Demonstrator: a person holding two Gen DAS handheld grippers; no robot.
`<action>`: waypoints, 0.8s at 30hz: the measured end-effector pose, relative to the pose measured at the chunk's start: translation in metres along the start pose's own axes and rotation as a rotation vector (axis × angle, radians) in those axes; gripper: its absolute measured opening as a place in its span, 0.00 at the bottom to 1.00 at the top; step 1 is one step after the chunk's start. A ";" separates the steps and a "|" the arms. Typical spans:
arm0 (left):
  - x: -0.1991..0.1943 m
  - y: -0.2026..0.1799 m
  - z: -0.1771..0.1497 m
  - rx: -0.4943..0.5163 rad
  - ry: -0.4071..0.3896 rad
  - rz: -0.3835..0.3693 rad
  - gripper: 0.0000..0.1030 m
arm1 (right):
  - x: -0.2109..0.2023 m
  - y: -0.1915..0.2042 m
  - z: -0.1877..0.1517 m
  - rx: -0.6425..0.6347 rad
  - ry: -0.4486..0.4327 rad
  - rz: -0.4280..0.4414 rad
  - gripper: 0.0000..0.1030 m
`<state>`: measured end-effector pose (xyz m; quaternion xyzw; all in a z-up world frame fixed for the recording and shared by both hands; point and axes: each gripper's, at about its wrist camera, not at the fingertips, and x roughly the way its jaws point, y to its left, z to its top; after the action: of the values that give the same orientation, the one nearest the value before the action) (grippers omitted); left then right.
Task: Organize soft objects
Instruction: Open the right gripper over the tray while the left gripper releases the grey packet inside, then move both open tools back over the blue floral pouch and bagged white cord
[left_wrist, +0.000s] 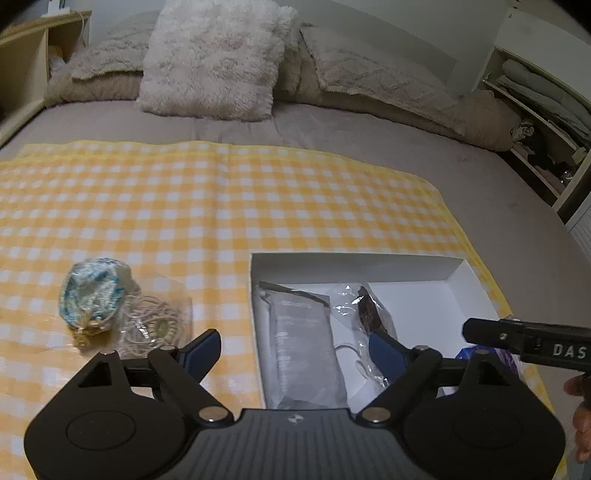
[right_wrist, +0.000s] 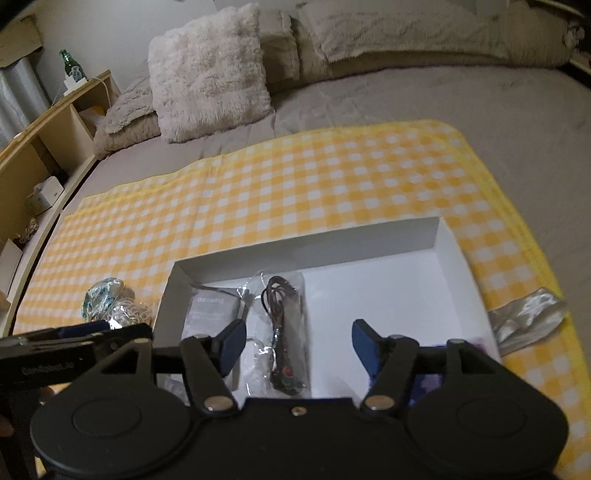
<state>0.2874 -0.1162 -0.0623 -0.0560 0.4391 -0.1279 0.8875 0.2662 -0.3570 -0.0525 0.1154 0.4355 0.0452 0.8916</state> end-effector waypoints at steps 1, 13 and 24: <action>-0.003 0.000 -0.001 0.003 -0.001 0.001 0.87 | -0.004 0.000 -0.001 -0.004 -0.006 0.000 0.66; -0.041 -0.005 -0.011 0.050 -0.059 0.042 1.00 | -0.043 0.005 -0.020 -0.073 -0.067 -0.046 0.97; -0.062 -0.002 -0.022 0.082 -0.102 0.057 1.00 | -0.071 0.011 -0.037 -0.119 -0.146 -0.052 1.00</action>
<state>0.2337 -0.1010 -0.0280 -0.0137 0.3893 -0.1175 0.9135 0.1937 -0.3532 -0.0174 0.0538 0.3687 0.0392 0.9271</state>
